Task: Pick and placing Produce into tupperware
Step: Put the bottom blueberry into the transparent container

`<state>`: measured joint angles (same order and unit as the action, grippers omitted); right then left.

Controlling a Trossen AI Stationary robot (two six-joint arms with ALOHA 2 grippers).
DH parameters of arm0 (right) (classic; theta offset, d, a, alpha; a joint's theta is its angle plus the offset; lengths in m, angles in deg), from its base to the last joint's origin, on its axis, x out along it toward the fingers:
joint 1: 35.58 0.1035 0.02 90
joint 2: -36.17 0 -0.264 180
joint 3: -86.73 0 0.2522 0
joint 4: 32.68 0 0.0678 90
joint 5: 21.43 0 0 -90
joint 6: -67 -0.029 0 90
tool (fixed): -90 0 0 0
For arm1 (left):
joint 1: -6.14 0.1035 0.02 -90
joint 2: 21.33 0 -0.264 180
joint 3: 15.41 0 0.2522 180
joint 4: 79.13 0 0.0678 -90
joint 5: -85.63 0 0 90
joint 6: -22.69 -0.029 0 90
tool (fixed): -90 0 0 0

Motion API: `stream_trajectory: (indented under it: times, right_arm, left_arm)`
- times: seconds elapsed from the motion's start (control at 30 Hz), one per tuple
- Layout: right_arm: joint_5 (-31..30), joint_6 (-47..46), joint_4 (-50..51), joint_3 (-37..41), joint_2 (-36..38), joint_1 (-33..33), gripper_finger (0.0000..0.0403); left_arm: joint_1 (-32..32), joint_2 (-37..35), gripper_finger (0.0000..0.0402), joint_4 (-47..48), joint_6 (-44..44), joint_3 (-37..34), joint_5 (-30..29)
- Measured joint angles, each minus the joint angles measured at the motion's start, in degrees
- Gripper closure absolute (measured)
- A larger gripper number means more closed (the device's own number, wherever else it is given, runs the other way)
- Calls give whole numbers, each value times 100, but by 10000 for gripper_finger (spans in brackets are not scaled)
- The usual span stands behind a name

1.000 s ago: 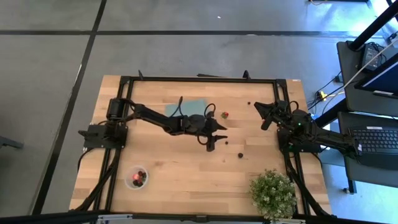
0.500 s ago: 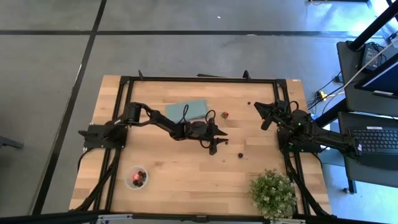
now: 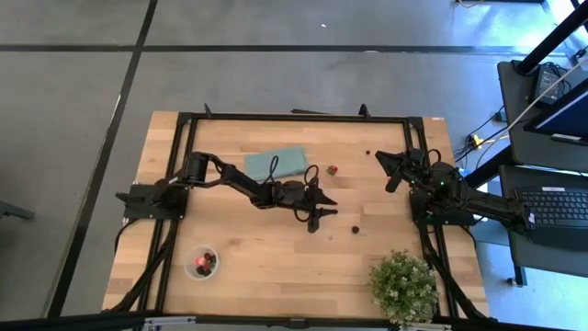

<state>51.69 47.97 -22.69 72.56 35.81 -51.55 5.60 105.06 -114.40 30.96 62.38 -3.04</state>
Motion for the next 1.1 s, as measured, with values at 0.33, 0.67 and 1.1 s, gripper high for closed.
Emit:
stream_trajectory:
  times: [0.33, 0.67, 1.1]
  right_arm:
    - [2, -14, 2, 0, 1, 2, 342]
    - [1, -5, 15, 0, 2, 1, 342]
    - [0, 109, 20, 0, 0, 1, 342]
  left_arm:
    - [-36, 0, 189, 56, 119, 0, 100]
    - [-76, 0, 181, 57, 3, 0, 74]
    - [44, 567, 181, 344, -270, 914, -35]
